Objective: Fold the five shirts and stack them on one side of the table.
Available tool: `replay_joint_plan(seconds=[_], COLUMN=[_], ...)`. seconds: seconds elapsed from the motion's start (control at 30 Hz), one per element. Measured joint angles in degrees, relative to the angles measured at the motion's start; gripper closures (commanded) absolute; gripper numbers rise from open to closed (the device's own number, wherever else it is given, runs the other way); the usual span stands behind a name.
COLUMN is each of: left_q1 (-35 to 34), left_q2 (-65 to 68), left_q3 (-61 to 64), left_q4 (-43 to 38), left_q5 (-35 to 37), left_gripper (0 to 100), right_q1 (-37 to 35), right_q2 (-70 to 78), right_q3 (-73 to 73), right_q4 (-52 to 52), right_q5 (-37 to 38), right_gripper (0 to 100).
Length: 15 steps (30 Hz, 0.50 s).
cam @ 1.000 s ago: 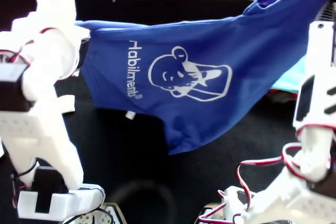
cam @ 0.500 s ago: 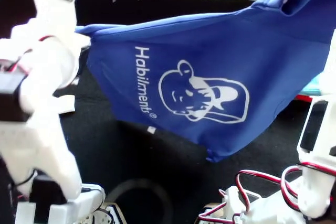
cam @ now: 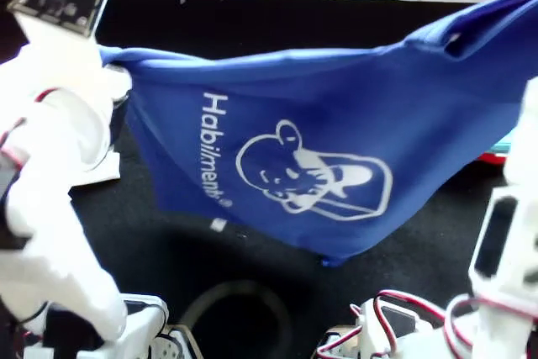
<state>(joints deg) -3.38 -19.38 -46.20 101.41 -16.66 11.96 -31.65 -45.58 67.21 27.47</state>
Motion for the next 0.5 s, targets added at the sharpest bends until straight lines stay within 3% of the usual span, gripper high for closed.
replay_joint_plan(seconds=[0.13,0.23,0.5], left_q1=[-0.1,-1.6,-6.9], left_q2=[2.7,5.1,8.2], left_q3=[1.2,2.7,18.0], left_q4=[0.0,0.0,0.0], left_q5=[0.0,0.0,-5.9], left_gripper=[99,99,99], right_q1=[-4.6,-8.8,-20.0], right_q2=[0.5,0.6,0.6], right_q3=[10.1,18.9,48.2], right_q4=[8.3,12.0,10.2], right_q5=[-0.4,-6.0,-19.0], right_gripper=[99.3,99.3,99.3])
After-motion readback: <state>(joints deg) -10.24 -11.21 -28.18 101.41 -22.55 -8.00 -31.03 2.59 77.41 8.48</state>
